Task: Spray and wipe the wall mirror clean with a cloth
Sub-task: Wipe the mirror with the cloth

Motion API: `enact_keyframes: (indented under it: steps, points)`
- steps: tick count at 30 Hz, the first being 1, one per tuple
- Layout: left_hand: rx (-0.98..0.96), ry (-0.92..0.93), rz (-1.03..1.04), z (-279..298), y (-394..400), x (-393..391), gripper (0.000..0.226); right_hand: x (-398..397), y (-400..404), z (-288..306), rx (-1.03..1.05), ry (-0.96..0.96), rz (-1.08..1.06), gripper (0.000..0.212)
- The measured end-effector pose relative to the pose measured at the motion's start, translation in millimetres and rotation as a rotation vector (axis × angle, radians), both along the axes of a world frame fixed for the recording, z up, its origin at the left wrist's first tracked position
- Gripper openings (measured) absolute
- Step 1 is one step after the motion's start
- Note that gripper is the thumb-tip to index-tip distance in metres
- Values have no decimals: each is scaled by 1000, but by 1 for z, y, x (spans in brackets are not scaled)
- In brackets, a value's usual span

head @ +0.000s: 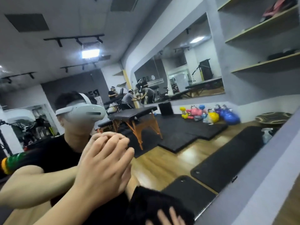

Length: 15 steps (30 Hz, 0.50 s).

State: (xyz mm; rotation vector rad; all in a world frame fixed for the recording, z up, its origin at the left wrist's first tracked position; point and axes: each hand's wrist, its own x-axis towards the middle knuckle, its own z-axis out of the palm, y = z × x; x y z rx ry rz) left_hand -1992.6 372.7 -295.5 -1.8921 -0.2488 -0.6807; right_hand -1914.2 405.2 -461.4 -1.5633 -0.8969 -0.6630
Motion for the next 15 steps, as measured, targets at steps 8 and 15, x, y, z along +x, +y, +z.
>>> enact_keyframes:
  steps: [8,15]
  points:
    - [-27,-157,-157,51,9,52,29,66,-75,3,115,-157,15,40]
    - [-20,-177,-220,48,26,47,40,154,-57,217,113,-111,66,81]
